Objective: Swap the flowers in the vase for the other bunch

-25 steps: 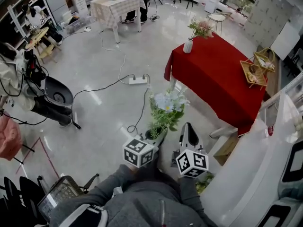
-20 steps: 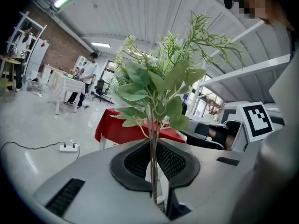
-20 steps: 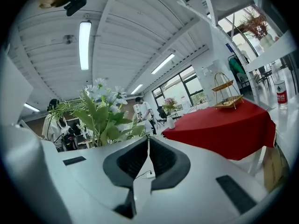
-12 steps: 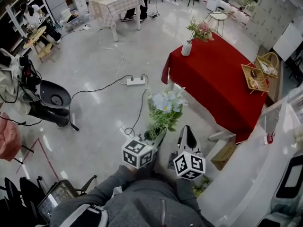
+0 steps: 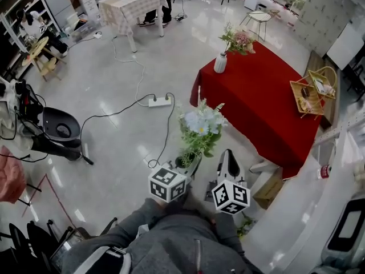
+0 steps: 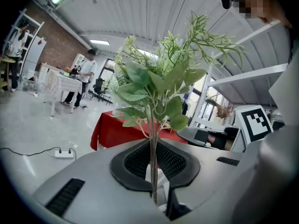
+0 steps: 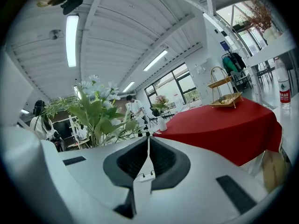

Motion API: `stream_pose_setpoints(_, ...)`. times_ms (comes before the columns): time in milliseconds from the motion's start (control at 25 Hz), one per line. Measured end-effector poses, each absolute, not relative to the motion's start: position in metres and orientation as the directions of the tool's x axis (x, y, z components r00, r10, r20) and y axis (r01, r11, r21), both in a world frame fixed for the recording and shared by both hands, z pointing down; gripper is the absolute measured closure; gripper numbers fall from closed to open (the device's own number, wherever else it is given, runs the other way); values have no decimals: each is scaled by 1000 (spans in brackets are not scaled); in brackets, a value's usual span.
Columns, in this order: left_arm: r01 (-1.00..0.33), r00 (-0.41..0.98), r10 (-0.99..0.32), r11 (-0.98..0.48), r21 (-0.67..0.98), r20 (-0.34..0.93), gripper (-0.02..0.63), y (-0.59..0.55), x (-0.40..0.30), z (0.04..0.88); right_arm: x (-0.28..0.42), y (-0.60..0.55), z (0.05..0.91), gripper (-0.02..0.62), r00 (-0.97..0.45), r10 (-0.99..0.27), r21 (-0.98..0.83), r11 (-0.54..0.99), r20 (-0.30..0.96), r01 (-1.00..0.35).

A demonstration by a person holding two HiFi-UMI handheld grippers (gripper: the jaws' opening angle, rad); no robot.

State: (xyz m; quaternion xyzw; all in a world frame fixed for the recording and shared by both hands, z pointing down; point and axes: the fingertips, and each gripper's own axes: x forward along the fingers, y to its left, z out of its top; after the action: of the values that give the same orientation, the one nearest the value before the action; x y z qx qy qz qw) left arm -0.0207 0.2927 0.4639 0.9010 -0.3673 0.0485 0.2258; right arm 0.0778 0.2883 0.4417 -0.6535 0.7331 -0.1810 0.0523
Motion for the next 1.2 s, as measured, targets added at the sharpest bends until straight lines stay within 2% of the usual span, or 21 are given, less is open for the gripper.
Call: stream_pose_setpoints(1200, -696, 711, -677, -638, 330, 192, 574, 119, -50, 447, 44, 121, 433, 578, -176, -974, -306, 125, 145, -944)
